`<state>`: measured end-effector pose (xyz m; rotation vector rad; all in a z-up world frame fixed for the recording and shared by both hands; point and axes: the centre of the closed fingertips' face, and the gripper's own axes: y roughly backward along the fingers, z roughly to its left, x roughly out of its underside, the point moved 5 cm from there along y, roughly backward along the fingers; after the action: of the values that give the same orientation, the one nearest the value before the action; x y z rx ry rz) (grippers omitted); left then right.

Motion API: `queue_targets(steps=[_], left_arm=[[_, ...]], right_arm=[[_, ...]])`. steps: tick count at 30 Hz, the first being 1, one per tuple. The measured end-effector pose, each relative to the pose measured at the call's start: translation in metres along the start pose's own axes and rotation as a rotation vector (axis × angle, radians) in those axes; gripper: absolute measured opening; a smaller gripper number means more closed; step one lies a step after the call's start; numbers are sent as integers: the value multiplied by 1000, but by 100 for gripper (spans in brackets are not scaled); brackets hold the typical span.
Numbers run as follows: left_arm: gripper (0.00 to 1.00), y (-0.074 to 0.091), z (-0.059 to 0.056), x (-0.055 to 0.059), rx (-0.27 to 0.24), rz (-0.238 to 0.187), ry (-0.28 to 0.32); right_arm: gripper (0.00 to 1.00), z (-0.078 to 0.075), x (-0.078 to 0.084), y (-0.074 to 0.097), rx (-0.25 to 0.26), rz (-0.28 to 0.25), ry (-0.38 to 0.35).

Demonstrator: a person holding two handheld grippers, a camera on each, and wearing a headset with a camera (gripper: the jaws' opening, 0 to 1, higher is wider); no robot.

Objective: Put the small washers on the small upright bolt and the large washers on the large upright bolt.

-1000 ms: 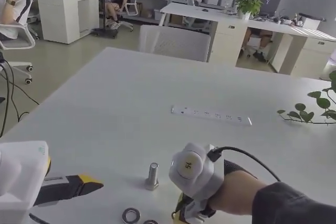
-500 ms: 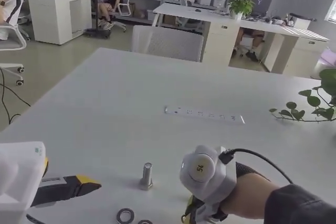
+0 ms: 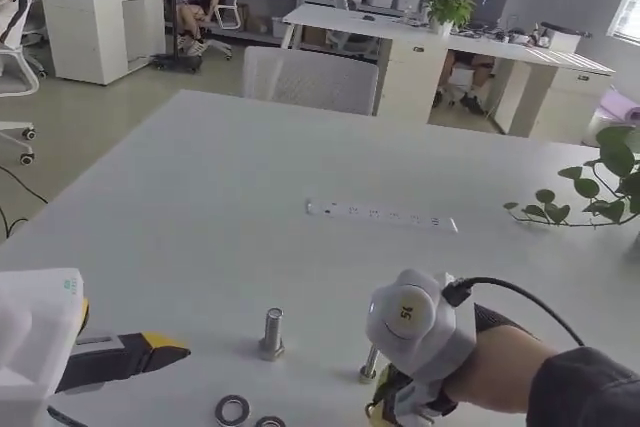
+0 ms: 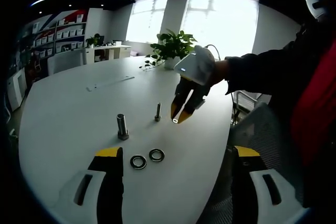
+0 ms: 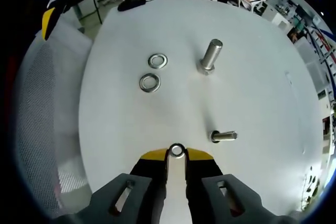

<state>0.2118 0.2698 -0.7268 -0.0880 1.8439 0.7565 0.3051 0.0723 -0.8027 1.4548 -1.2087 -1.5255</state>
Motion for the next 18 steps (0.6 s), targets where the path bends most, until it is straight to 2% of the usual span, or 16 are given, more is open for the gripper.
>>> queue_targets(steps=[8, 18], left_arm=[[85, -2, -1, 0, 2, 1, -1], [85, -2, -2, -1, -1, -3, -1]], right_arm=[[13, -13, 8, 17, 32, 10, -12], [13, -25, 2, 37, 67, 15, 15]])
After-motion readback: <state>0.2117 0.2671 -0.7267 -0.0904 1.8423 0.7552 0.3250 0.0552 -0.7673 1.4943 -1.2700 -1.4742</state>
